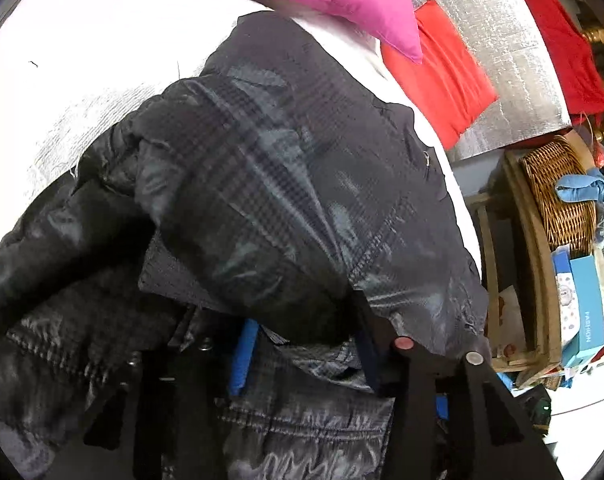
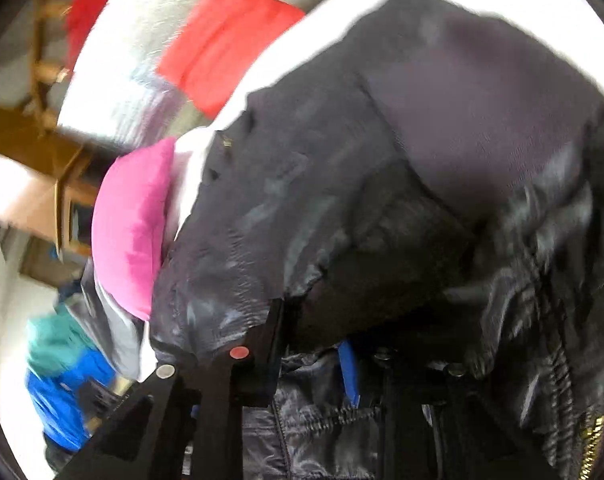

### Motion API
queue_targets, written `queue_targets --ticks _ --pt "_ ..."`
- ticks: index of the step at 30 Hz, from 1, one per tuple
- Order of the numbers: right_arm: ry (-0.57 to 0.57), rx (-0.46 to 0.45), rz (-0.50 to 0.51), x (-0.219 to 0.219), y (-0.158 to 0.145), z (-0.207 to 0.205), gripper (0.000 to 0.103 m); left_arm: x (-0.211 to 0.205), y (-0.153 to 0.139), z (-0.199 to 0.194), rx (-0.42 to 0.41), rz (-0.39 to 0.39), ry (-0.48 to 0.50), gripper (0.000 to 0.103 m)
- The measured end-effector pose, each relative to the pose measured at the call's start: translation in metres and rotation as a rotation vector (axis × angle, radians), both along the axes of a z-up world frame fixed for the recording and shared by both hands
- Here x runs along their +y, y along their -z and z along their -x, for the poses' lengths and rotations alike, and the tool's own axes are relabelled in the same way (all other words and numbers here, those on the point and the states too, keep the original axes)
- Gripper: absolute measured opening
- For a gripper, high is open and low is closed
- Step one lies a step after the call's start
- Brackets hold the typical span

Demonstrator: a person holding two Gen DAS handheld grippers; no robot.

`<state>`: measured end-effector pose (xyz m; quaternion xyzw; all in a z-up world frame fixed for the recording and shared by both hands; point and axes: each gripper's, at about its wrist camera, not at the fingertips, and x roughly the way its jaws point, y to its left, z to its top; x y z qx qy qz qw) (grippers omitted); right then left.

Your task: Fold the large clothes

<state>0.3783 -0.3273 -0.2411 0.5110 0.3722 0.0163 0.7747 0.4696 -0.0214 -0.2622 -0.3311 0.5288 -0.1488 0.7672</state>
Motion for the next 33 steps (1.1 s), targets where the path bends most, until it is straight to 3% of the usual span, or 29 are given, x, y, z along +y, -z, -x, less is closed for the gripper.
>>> queue_targets --ticks 2,3,4,12,17,20,26,31,33 --pt "0.011 -0.002 0.018 -0.002 -0.008 0.004 0.05 0.003 -0.005 0.001 -0.002 -0.01 -0.002 0.06" --pt "0.013 -0.006 0.019 -0.003 -0.011 0.007 0.063 0.006 -0.006 0.003 0.0 -0.007 -0.007 0.062" --pt "0.013 -0.017 0.013 -0.003 -0.014 0.01 0.066 0.008 -0.006 0.004 0.003 -0.003 -0.008 0.062" --pt "0.018 -0.039 -0.049 -0.028 -0.022 0.037 0.068 0.018 -0.015 0.025 0.02 -0.016 0.048 0.073" --pt "0.039 -0.067 -0.122 -0.054 -0.013 0.051 0.068 0.017 -0.02 0.032 0.022 -0.01 0.086 0.074" --pt "0.022 -0.058 -0.167 -0.059 -0.004 0.05 0.068 0.019 -0.018 0.029 0.024 0.021 0.062 0.075" --pt "-0.027 -0.04 -0.172 -0.051 0.003 0.035 0.068 0.008 -0.014 0.019 -0.011 -0.006 0.033 0.075" --pt "-0.047 0.006 -0.131 -0.048 0.011 0.02 0.05 0.0 -0.012 0.009 -0.044 -0.011 0.002 0.073" --pt "-0.015 0.006 -0.175 -0.054 0.018 0.015 0.05 0.0 -0.012 0.008 -0.063 -0.027 -0.011 0.072"
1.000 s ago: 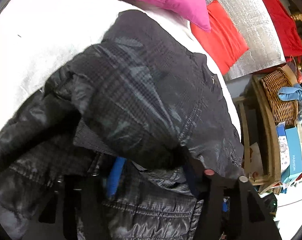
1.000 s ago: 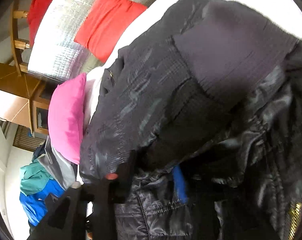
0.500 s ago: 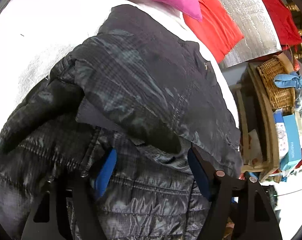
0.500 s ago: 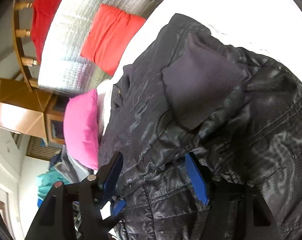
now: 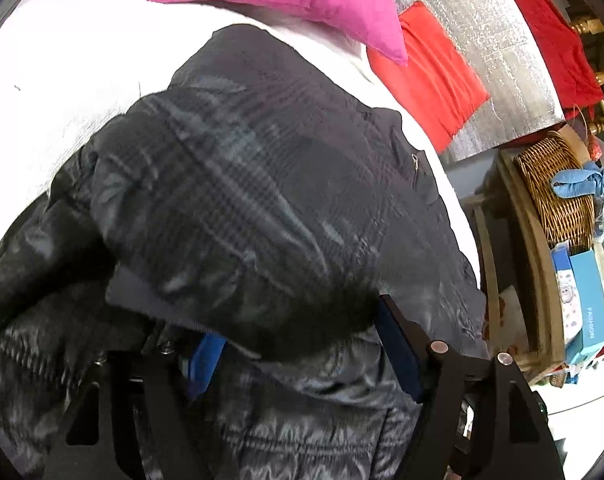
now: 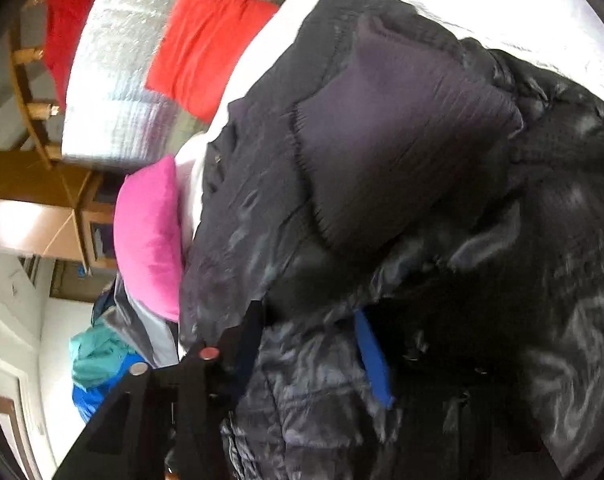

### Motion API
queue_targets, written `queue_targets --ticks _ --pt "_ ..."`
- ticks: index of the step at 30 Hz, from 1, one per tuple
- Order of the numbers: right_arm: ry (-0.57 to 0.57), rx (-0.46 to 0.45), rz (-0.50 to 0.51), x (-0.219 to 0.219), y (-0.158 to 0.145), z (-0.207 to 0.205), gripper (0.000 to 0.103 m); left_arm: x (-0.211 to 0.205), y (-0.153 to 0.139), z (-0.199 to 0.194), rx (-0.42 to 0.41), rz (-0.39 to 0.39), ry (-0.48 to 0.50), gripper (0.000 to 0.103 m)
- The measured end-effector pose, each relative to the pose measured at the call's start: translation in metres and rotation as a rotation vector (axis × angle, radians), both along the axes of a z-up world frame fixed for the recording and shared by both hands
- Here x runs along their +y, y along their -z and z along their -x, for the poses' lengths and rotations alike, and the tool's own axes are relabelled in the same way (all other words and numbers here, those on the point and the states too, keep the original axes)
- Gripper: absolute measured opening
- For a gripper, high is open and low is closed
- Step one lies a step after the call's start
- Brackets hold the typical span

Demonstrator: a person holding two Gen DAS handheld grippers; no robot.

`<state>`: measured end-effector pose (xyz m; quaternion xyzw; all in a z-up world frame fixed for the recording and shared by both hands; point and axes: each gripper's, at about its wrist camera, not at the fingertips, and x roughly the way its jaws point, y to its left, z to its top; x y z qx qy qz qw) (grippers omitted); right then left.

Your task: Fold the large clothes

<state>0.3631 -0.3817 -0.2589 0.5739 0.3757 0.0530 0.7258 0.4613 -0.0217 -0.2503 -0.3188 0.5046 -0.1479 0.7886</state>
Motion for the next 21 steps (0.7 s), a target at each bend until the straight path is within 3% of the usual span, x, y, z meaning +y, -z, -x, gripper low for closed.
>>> queue_targets --ticks 2,3,6,9,12,14,17,20,21 --pt "0.014 -0.004 -0.001 -0.002 0.001 -0.005 0.046 -0.001 0.001 -0.002 -0.013 -0.016 -0.01 0.06" --pt "0.014 -0.001 0.015 -0.002 0.001 -0.006 0.04 -0.001 0.002 -0.003 -0.016 -0.015 -0.01 0.053" --pt "0.019 -0.041 0.068 0.002 -0.012 -0.005 0.024 0.004 0.001 -0.001 -0.03 -0.006 -0.014 0.044" --pt "0.025 -0.125 0.167 0.006 -0.036 -0.001 0.022 0.004 -0.008 0.003 -0.065 -0.006 -0.003 0.042" --pt "-0.001 -0.089 0.22 0.011 -0.035 -0.004 0.022 0.001 -0.012 0.006 -0.073 -0.073 0.02 0.042" --pt "-0.026 -0.015 0.166 0.008 -0.017 -0.008 0.022 0.002 -0.007 0.006 -0.049 -0.076 0.03 0.045" --pt "-0.034 -0.007 0.109 0.002 -0.015 -0.003 0.025 0.01 -0.002 0.008 0.006 -0.037 0.04 0.053" --pt "-0.052 -0.034 0.118 -0.001 -0.026 0.012 0.036 0.02 -0.012 0.018 0.011 -0.055 0.073 0.06" --pt "-0.057 -0.05 0.124 -0.003 -0.03 0.02 0.048 0.022 -0.016 0.023 0.003 -0.069 0.084 0.061"
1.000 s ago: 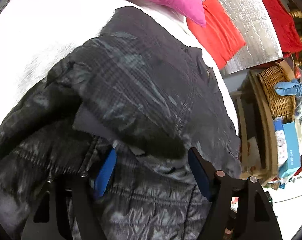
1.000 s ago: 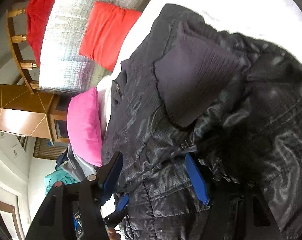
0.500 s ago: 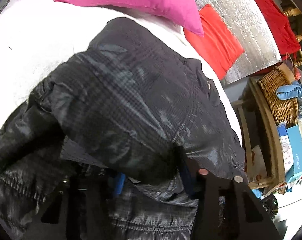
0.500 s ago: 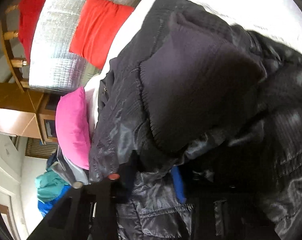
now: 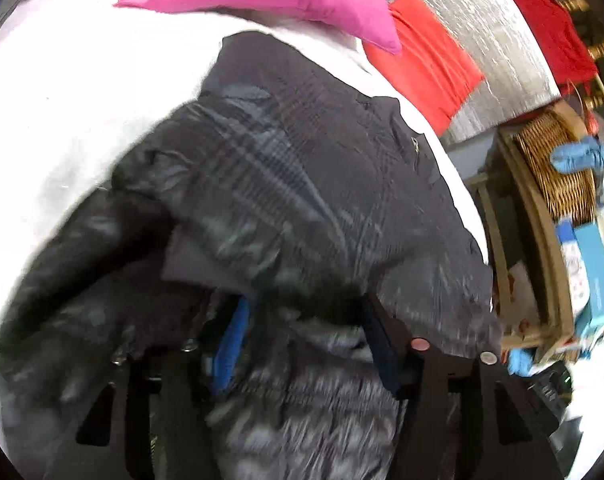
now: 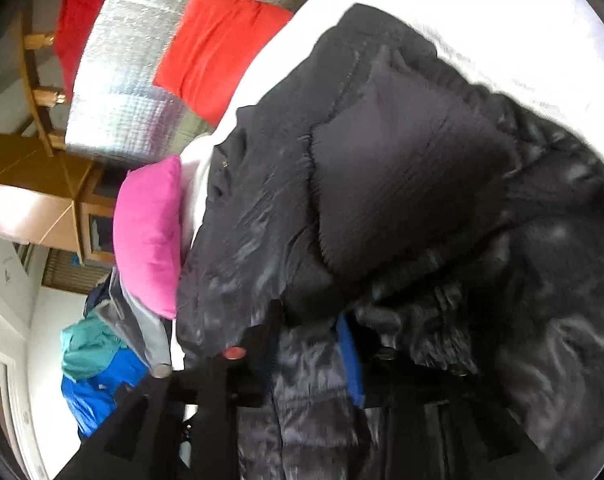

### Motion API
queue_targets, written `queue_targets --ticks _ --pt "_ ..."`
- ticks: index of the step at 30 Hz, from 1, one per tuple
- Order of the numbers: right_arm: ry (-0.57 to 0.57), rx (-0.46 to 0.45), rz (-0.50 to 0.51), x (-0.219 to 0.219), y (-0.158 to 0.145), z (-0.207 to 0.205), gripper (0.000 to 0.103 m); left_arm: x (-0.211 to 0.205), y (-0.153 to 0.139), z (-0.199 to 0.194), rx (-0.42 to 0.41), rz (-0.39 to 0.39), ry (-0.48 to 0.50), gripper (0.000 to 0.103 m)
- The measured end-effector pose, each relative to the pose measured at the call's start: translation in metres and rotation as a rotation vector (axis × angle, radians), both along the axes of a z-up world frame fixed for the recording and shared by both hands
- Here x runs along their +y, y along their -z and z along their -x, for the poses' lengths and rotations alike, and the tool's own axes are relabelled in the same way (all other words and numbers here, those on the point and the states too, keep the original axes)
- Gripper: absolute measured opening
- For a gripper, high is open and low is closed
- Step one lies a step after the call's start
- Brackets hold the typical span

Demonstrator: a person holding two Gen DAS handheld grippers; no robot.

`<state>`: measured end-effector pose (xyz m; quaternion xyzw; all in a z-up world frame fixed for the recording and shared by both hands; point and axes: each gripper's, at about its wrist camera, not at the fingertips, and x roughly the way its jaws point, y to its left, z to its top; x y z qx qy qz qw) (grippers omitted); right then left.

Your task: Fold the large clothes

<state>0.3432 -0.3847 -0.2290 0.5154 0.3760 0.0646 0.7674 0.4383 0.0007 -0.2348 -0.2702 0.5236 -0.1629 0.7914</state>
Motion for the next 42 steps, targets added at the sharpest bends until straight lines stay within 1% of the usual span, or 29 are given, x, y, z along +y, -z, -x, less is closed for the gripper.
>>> queue_targets --ticks 1,4,6,9,11,13,14,16,19,21,22,25,26,28,29,30,31,32,33,34,35,36,38,40,41,42 --pt "-0.003 -0.016 0.003 -0.001 -0.004 0.006 0.057 0.004 -0.006 0.008 -0.016 -0.023 0.018 0.061" --pt "0.003 -0.079 0.047 -0.011 -0.019 0.036 0.059 0.023 -0.024 0.033 -0.077 -0.067 0.068 0.063" --pt "0.018 -0.11 0.089 -0.021 -0.027 0.06 0.059 0.041 -0.035 0.052 -0.126 -0.099 0.08 0.067" --pt "0.048 -0.158 0.15 -0.036 -0.032 0.112 0.059 0.082 -0.049 0.084 -0.199 -0.173 0.051 0.069" --pt "0.059 -0.161 0.168 -0.04 -0.028 0.142 0.06 0.108 -0.052 0.103 -0.223 -0.212 0.019 0.069" --pt "0.046 -0.148 0.165 -0.044 -0.021 0.17 0.063 0.133 -0.05 0.126 -0.229 -0.242 -0.009 0.071" --pt "0.03 -0.136 0.17 -0.041 -0.016 0.182 0.063 0.145 -0.046 0.141 -0.222 -0.244 -0.017 0.073" --pt "-0.01 -0.102 0.186 -0.033 -0.004 0.199 0.064 0.161 -0.033 0.168 -0.177 -0.22 -0.021 0.074" --pt "-0.12 -0.023 0.195 -0.007 0.019 0.207 0.066 0.163 -0.014 0.187 -0.093 -0.156 -0.03 0.074" --pt "-0.185 0.053 0.202 0.014 0.036 0.205 0.066 0.155 -0.004 0.197 -0.05 -0.13 -0.002 0.074" --pt "-0.202 0.079 0.203 0.021 0.043 0.204 0.066 0.15 0.0 0.199 -0.035 -0.139 0.016 0.074" --pt "-0.263 0.171 0.214 0.048 0.065 0.193 0.066 0.133 0.016 0.205 0.025 -0.219 0.055 0.076" --pt "-0.265 0.19 0.211 0.054 0.071 0.19 0.068 0.129 0.022 0.206 0.051 -0.236 0.065 0.076" --pt "-0.245 0.191 0.259 0.064 0.071 0.187 0.072 0.123 0.034 0.209 0.093 -0.239 0.085 0.076" --pt "-0.242 0.196 0.291 0.067 0.068 0.187 0.072 0.12 0.035 0.212 0.083 -0.25 0.087 0.077" --pt "-0.24 0.2 0.32 0.07 0.067 0.188 0.063 0.119 0.034 0.214 0.069 -0.26 0.09 0.077" --pt "-0.241 0.203 0.369 0.072 0.063 0.189 0.041 0.118 0.033 0.216 0.057 -0.264 0.095 0.077" --pt "-0.248 0.189 0.396 0.074 0.059 0.191 0.031 0.118 0.033 0.217 0.053 -0.263 0.098 0.077" --pt "-0.246 0.181 0.411 0.074 0.054 0.193 0.021 0.117 0.033 0.219 0.046 -0.258 0.095 0.072" --pt "-0.241 0.17 0.422 0.073 0.049 0.196 0.02 0.115 0.032 0.222 0.036 -0.25 0.092 0.067" --pt "-0.237 0.155 0.421 0.072 0.044 0.199 0.02 0.115 0.029 0.225 0.018 -0.232 0.098 0.053" --pt "-0.235 0.133 0.419 0.07 0.037 0.202 0.019 0.112 0.023 0.229 -0.004 -0.235 0.103 0.05" --pt "-0.241 0.071 0.432 0.071 0.025 0.211 0.019 0.108 0.019 0.235 -0.039 -0.271 0.108 0.05" --pt "-0.249 0.028 0.44 0.069 0.021 0.216 0.019 0.105 0.021 0.234 -0.032 -0.283 0.118 0.051" --pt "-0.258 0.038 0.429 0.067 0.027 0.215 0.019 0.105 0.023 0.231 -0.014 -0.271 0.117 0.059" --pt "-0.264 0.06 0.413 0.066 0.033 0.213 0.02 0.104 0.027 0.229 0.012 -0.255 0.116 0.072"
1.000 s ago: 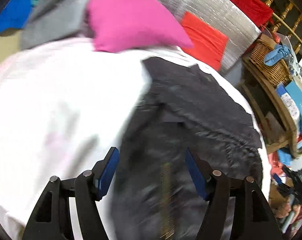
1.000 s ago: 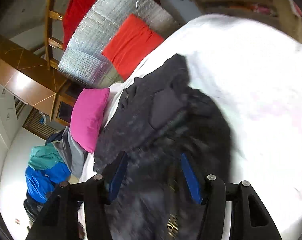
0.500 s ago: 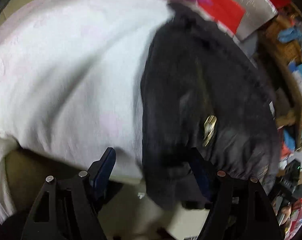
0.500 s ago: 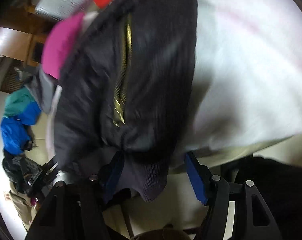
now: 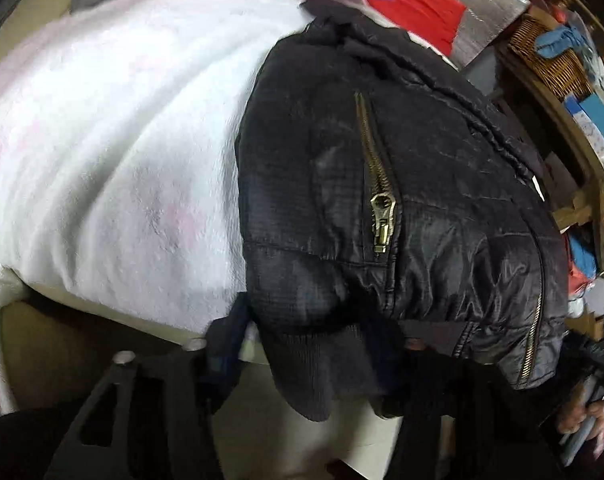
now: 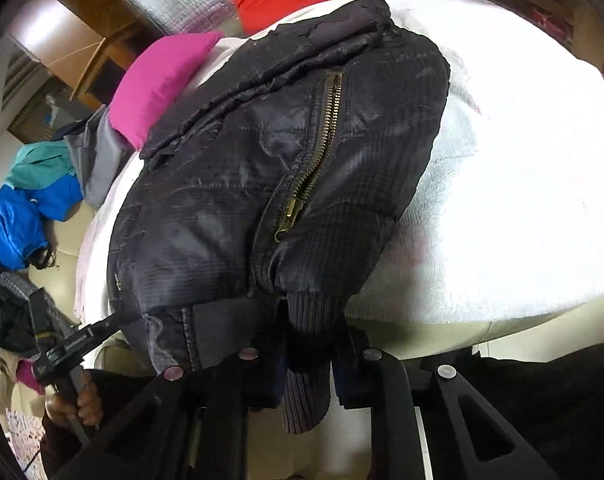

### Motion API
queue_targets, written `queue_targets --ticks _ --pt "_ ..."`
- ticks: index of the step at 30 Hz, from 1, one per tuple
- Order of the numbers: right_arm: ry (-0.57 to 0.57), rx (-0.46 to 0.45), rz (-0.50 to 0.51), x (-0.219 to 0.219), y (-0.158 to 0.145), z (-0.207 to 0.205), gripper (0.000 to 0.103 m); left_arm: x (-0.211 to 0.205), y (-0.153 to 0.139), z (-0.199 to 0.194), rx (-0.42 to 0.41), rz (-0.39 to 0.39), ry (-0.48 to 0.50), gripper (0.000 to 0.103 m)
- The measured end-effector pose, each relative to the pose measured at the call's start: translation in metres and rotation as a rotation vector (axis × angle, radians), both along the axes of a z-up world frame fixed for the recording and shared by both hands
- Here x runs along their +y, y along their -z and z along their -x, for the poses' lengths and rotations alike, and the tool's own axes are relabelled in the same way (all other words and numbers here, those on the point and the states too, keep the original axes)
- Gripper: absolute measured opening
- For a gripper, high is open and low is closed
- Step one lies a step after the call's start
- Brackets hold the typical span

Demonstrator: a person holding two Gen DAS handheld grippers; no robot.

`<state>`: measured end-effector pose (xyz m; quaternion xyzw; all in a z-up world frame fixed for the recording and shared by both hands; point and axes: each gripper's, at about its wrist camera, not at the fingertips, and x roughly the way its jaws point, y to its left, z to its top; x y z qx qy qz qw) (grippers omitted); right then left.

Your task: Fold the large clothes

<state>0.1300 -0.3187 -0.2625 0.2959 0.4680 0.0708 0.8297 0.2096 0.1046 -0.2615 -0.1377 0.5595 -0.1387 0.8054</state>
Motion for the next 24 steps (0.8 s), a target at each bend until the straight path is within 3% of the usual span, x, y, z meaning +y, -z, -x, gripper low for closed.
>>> queue_targets --ticks 2,4,6,7,8,10,12,14,20,24 --pt "0.02 0.073 -0.061 -0.004 0.019 -0.002 0.024 0.002 0.009 -0.004 0.063 0.018 -0.008 0.074" --pt "0.016 0.083 -0.089 -0.004 0.029 -0.011 0.032 -0.001 0.013 -0.002 0.067 0.002 0.022 0.077" --pt "0.001 0.076 -0.066 -0.003 0.029 -0.013 0.032 -0.007 0.012 0.0 0.051 -0.007 0.06 0.077" --pt "-0.005 0.063 -0.048 -0.001 0.026 -0.013 0.024 -0.008 0.009 0.001 0.033 -0.001 0.068 0.073" --pt "-0.01 0.048 -0.023 -0.001 0.021 -0.012 0.019 -0.008 0.006 0.002 0.018 0.005 0.073 0.062" --pt "-0.013 0.018 -0.022 -0.003 0.007 -0.008 0.017 -0.003 0.0 0.001 -0.002 0.016 0.069 0.044" --pt "-0.014 -0.031 -0.011 -0.007 -0.013 -0.006 0.017 0.002 -0.005 -0.003 0.001 0.077 0.066 0.025" --pt "-0.007 -0.092 -0.002 -0.013 -0.035 -0.007 0.017 0.004 -0.017 -0.007 -0.025 0.13 0.074 0.019" --pt "0.085 -0.356 0.018 -0.05 -0.1 -0.012 0.01 0.015 -0.077 -0.03 -0.171 0.227 0.071 0.017" --pt "0.141 -0.473 -0.004 -0.078 -0.131 -0.034 0.01 0.025 -0.118 -0.074 -0.254 0.339 0.022 0.016"
